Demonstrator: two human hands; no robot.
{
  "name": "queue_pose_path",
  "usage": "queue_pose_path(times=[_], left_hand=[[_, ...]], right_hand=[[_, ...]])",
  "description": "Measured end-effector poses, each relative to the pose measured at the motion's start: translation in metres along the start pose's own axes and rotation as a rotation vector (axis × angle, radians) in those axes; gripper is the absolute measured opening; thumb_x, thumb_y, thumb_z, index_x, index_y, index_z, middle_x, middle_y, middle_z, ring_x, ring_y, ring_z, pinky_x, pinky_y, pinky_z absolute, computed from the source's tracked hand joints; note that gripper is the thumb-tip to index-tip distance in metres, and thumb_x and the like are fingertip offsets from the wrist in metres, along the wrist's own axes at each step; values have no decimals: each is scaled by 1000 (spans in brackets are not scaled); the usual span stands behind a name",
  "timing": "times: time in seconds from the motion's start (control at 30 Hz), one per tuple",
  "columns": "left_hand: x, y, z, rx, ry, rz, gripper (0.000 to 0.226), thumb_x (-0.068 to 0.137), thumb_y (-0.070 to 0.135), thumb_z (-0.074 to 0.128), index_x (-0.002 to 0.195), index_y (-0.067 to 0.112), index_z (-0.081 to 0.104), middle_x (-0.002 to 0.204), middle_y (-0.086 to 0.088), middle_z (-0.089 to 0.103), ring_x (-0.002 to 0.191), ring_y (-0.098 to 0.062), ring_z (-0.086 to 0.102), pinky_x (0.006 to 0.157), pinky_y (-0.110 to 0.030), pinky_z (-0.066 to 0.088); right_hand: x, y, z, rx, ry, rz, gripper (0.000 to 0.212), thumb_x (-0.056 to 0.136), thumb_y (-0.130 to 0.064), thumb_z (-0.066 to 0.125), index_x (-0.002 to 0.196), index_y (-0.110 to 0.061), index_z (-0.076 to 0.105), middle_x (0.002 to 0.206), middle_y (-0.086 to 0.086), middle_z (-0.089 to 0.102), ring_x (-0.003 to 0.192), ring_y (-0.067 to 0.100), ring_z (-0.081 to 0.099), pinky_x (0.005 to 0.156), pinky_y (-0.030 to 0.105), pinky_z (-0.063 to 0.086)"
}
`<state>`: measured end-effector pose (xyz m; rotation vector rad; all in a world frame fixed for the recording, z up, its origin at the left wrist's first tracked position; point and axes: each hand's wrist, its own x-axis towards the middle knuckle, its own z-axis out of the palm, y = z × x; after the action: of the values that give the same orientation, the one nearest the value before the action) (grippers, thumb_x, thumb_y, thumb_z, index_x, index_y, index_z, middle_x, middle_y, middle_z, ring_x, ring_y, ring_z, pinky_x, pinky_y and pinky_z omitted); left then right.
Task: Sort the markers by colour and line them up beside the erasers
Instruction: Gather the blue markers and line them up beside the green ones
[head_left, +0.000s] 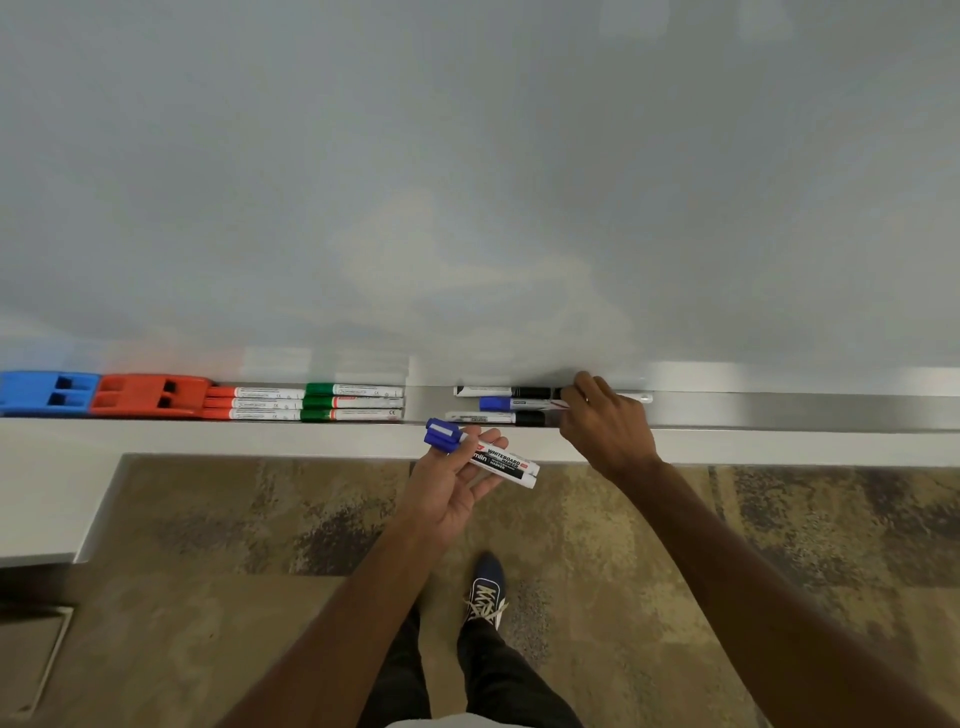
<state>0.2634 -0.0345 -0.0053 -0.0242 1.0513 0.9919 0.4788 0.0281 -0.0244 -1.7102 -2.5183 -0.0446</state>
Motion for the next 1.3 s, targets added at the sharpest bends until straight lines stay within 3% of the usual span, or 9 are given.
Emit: queue_pose_path(times=[0.17, 0.27, 0.4, 0.53, 0.7, 0.83, 0.97, 1.13, 1.3], left_hand=[[3, -1, 2, -9, 4, -12, 26, 97, 5, 54, 122, 1, 52, 120, -22, 68, 114, -36, 64, 86, -51, 57], [2, -2, 4, -9, -12, -15, 29, 96, 5, 55, 124, 1, 51, 118, -23, 68, 111, -36, 66, 87, -51, 57], [1, -3, 3, 10, -30, 15, 35, 96, 5, 55, 129, -1, 49, 123, -27, 63, 112, -37, 65, 85, -46, 58], [0, -1, -3, 24, -73, 44, 25, 96, 6, 53, 118, -4, 54, 115, -26, 66, 103, -35, 69, 84, -45, 59], [1, 2, -9, 3, 7, 73, 18, 94, 2, 56, 112, -2, 55, 105, -22, 70, 95, -33, 72, 74, -44, 61], [2, 11, -17, -10, 102, 109, 22, 92, 3, 60, 112, -3, 55, 104, -23, 71, 93, -34, 72, 70, -43, 62], [1, 18, -30, -37, 149, 121, 36, 91, 4, 61, 125, -5, 51, 120, -27, 65, 106, -39, 67, 85, -50, 58], [-7, 23, -36, -60, 125, 121, 15, 93, 4, 58, 108, -1, 58, 116, -26, 67, 98, -36, 71, 80, -47, 60], [-11, 26, -42, -65, 145, 116, 37, 91, 5, 60, 126, -4, 51, 119, -27, 66, 97, -36, 71, 77, -45, 61]], right_hand=[[-15, -6, -6, 226, 77, 101, 17, 78, -23, 70, 90, -14, 61, 91, -1, 57, 72, 18, 57, 46, 26, 38], [-22, -20, -12, 458, -18, 178, 15, 80, -28, 70, 90, -23, 60, 91, -10, 56, 68, 7, 51, 52, 25, 38], [-25, -38, -21, 784, -190, 235, 10, 83, -25, 71, 88, -22, 62, 87, -12, 66, 68, 5, 60, 56, 25, 49], [-25, -46, -25, 823, -246, 180, 7, 85, -22, 69, 90, -21, 65, 83, -14, 68, 64, 6, 61, 55, 20, 47], [-19, -52, -20, 824, -279, 95, 13, 83, -32, 64, 91, -23, 67, 86, -11, 66, 71, 8, 61, 64, 37, 54], [-8, -48, -5, 560, -128, 66, 37, 91, -37, 63, 120, -16, 62, 115, -1, 62, 102, 15, 58, 83, 35, 52], [6, -56, 11, 186, -178, -68, 68, 91, -39, 63, 145, -5, 40, 144, 12, 47, 133, 30, 43, 108, 48, 37], [17, -67, 29, -81, -157, -161, 60, 93, -43, 55, 134, -1, 45, 128, 16, 51, 114, 34, 49, 92, 47, 42], [23, -68, 38, -177, -151, -218, 37, 95, -38, 56, 114, -6, 52, 110, 11, 55, 96, 30, 51, 83, 43, 40]])
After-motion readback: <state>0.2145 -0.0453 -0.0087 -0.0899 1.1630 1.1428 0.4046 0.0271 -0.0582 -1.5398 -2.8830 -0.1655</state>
